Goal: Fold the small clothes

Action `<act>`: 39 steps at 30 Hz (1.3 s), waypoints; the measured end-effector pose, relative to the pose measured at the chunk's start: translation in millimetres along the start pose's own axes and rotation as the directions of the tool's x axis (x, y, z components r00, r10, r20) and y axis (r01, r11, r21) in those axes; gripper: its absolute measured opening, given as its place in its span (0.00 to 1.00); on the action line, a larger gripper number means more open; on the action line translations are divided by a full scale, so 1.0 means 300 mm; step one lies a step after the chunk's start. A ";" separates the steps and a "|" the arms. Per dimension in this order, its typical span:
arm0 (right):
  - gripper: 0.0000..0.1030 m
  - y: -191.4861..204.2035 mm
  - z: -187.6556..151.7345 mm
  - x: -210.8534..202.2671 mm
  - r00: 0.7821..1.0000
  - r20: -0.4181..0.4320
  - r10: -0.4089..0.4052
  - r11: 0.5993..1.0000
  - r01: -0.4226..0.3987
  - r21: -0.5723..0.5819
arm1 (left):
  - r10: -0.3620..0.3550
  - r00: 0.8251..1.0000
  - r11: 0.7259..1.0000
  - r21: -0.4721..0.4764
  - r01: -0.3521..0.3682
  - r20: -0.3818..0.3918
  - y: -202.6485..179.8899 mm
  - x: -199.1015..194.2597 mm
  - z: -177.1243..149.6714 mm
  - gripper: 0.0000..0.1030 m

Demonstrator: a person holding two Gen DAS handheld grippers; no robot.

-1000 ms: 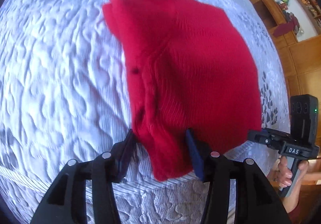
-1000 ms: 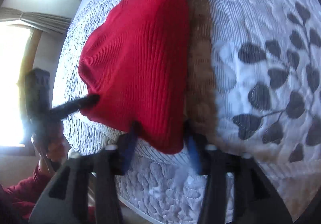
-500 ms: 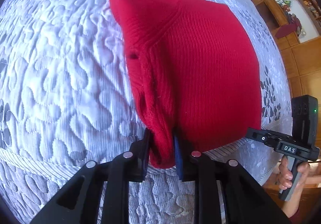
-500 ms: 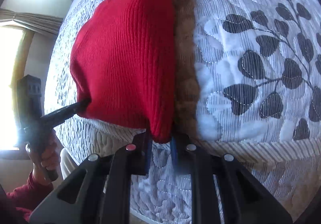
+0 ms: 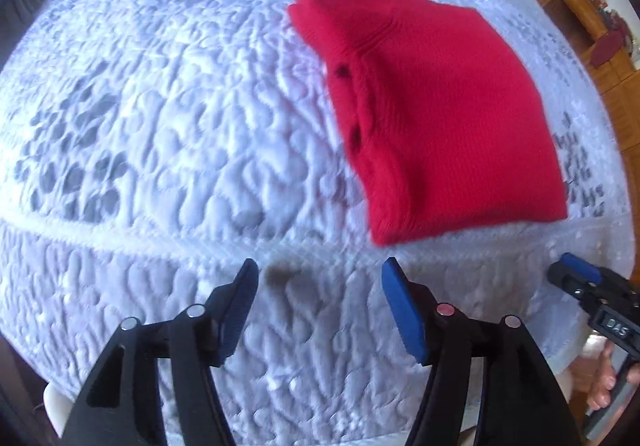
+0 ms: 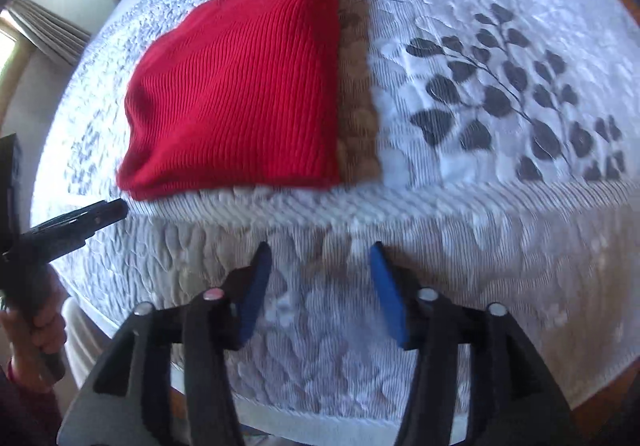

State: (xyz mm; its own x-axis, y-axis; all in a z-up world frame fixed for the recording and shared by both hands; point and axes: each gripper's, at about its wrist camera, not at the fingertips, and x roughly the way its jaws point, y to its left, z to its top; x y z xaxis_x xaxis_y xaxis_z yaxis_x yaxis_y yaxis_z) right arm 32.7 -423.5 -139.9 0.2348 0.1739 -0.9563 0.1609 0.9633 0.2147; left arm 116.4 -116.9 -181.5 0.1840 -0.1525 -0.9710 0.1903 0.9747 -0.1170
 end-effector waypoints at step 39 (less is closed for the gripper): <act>0.89 0.176 -0.079 -0.314 0.989 0.112 -0.098 0.995 0.099 -0.005 | 0.122 0.973 0.992 -0.005 -0.124 0.196 -0.114 -0.387 -0.106 0.71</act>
State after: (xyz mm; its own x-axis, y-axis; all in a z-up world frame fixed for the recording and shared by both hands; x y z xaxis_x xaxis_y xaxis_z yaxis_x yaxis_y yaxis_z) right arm -3.5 -384.1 -43.2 0.3235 0.0547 -0.9446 0.1782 0.9769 0.1177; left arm 57.9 -127.4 -71.4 0.3916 -0.0614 -0.9181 0.1610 0.9870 0.0027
